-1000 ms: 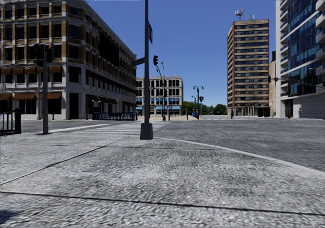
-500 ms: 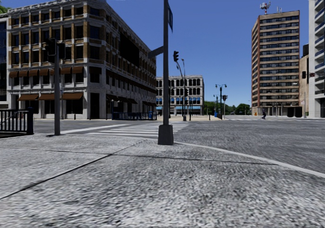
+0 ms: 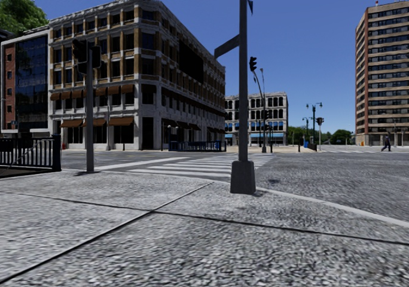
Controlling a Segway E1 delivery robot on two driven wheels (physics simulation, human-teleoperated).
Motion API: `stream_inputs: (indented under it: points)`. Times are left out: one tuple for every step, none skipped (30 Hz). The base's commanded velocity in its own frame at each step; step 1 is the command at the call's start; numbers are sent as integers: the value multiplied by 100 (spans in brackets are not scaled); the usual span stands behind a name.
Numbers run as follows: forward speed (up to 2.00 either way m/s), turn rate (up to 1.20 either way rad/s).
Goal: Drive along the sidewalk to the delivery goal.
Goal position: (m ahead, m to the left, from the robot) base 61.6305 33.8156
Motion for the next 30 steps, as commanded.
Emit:
stream_inputs:
  points:
    - [200, 39]
    - [200, 39]
    - [200, 39]
    - [200, 39]
    - [200, 39]
    - [200, 39]
    - [200, 39]
    - [200, 39]
    - [200, 39]
    - [200, 39]
    - [200, 39]
    - [200, 39]
    - [200, 39]
    - [200, 39]
    - [200, 32]
    - [200, 23]
    - [200, 23]
    - [200, 21]
    - [200, 17]
    - [200, 0]
    - [200, 0]
    - [200, 0]
    - [200, 0]
    - [200, 0]
    - [200, 0]
    - [200, 0]
    - [200, 0]
    - [200, 0]
    - [200, 0]
    - [200, 0]
